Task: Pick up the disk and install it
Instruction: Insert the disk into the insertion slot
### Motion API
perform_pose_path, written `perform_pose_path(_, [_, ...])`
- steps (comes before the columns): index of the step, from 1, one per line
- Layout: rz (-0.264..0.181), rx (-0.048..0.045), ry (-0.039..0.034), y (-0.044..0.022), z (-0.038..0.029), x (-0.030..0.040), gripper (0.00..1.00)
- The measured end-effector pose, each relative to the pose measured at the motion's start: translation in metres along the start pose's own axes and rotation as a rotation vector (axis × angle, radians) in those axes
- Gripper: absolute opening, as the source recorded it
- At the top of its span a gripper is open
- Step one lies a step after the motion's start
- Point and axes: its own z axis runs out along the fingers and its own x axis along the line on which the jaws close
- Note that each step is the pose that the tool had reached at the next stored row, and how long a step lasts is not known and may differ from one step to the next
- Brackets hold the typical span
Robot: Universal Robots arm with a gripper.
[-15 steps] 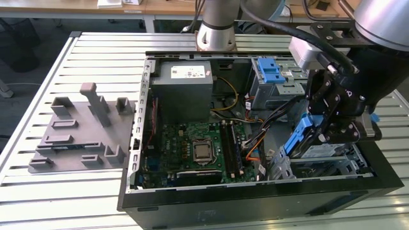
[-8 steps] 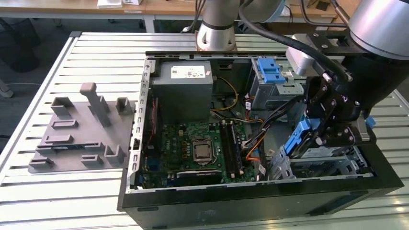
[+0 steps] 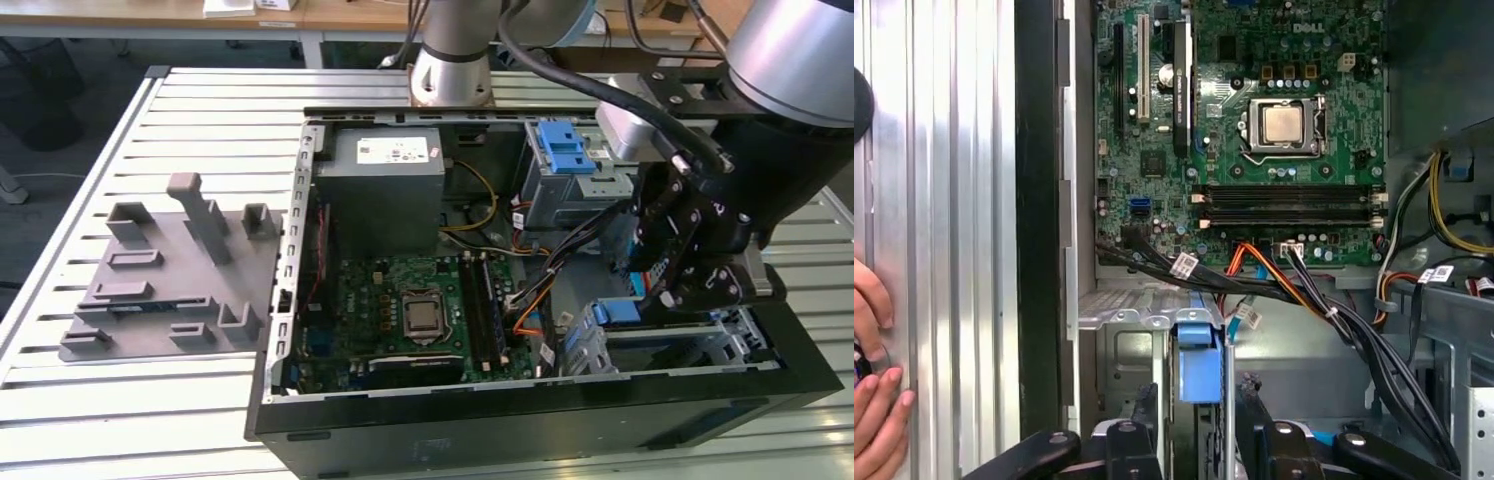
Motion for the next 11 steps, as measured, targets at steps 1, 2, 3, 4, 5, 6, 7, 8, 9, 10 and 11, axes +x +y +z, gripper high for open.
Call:
perform_pose_path(1, [0.000,0.0000,-0.0002,0.0000,0.0003,-0.0001,0.44])
perform_pose_path(2, [0.000,0.0000,-0.0003,0.0000,0.0013,0.0000,0.44])
perform_pose_path(3, [0.000,0.0000,-0.0002,0.0000,0.0026,0.0000,0.44])
perform_pose_path(4, [0.000,0.0000,0.0000,0.0000,0.0041,0.0000,0.44])
perform_pose_path(5, [0.000,0.0000,-0.0001,0.0000,0.0059,-0.0001,0.42])
perform_pose_path(6, [0.000,0.0000,-0.0001,0.0001,0.0076,-0.0001,0.42])
perform_pose_path(7, [0.000,0.0000,0.0000,0.0001,0.0088,-0.0001,0.36])
perform_pose_path(8, [0.000,0.0000,0.0001,0.0001,0.0099,-0.0001,0.30])
perform_pose_path(9, [0.000,0.0000,0.0002,0.0001,0.0102,-0.0002,0.24])
perform_pose_path(10, [0.000,0.0000,0.0003,0.0001,0.0101,-0.0001,0.24])
perform_pose_path(11, [0.000,-0.0001,0.0004,0.0001,0.0101,-0.0001,0.18])
